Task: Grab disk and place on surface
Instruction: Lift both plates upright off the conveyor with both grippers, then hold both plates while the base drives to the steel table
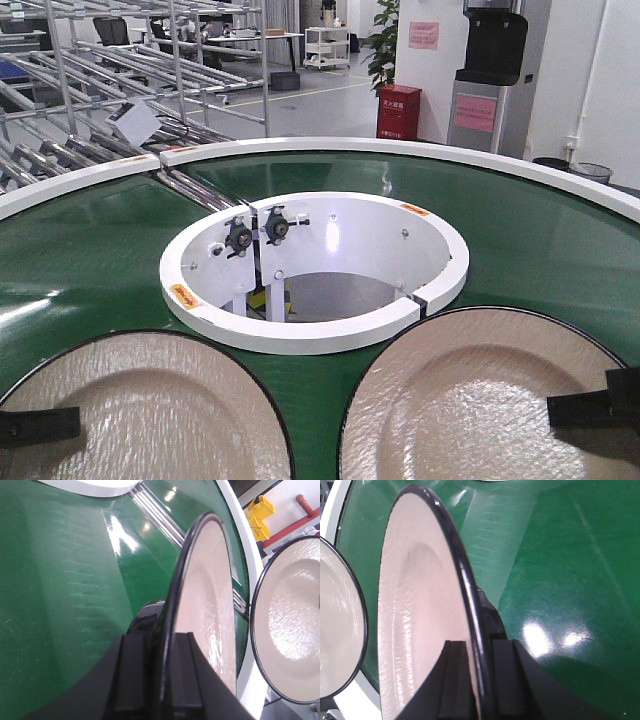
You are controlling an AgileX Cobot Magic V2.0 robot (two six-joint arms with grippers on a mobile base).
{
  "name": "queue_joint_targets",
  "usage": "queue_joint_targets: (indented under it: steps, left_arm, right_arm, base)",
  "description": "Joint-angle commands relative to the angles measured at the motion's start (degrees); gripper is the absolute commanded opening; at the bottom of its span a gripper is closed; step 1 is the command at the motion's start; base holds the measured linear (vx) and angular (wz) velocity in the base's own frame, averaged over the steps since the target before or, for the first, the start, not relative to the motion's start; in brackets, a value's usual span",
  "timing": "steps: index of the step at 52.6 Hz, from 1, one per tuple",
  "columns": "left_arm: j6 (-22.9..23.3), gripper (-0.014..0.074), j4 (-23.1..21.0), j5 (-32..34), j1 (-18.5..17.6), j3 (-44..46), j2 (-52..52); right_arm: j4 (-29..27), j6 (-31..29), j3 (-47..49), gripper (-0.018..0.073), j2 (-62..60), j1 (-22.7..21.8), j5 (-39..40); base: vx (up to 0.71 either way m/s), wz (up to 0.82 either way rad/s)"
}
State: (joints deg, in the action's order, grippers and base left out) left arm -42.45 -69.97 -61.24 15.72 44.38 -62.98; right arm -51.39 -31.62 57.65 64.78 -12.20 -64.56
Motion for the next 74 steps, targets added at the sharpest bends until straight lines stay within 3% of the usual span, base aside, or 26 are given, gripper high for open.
queue_joint_targets:
  steps: [1, 32, 74]
  left_arm:
    - [0.5, -0.0005, -7.5, -0.6, -0.3, 1.7, 1.2]
    - [0.5, -0.0005, -7.5, -0.6, -0.3, 1.7, 1.2]
    - [0.5, -0.0005, -7.5, -0.6, -0.3, 1.7, 1.2]
  right_arm:
    - [-5.9, 0.2, 1.7, -0.0009, -1.5, -0.5, 1.6]
    - [-5.9, 0.2, 1.7, -0.0009, -1.5, -0.5, 1.6]
    - [-5.8, 0.2, 1.7, -0.0009, -1.5, -0.5, 1.6]
  base:
    - [0.00, 0.00]
    - [-0.05, -0.14]
    - [-0.15, -0.59]
